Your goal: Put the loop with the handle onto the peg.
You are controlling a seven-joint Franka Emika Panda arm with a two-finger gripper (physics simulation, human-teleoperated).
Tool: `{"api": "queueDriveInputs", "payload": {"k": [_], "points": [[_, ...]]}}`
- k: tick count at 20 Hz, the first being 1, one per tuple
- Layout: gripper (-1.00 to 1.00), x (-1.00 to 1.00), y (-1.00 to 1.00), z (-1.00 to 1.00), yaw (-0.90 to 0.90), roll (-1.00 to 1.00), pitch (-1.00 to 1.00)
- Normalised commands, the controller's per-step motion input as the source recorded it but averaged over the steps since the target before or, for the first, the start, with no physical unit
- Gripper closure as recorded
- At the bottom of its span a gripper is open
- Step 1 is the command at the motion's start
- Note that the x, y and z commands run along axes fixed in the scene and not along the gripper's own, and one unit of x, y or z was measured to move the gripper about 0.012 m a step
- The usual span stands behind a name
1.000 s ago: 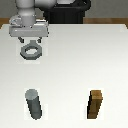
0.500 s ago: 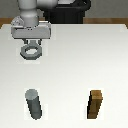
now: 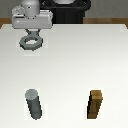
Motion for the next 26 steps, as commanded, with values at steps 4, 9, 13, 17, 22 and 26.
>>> {"api": "queueDriveInputs", "payload": {"k": [4,9,13,17,22,26], "points": [[1.0,0.0,0.0,1.0,0.0,0.0,0.0],[1.0,0.3,0.0,0.6,0.0,0.0,0.0],[1.0,1.0,0.0,0.0,0.0,0.0,0.0],[1.0,1.0,0.0,0.0,0.0,0.0,0.0],[1.0,1.0,0.03,0.0,0.0,0.0,0.0],[1.0,0.0,0.25,0.0,0.0,0.0,0.0]]}}
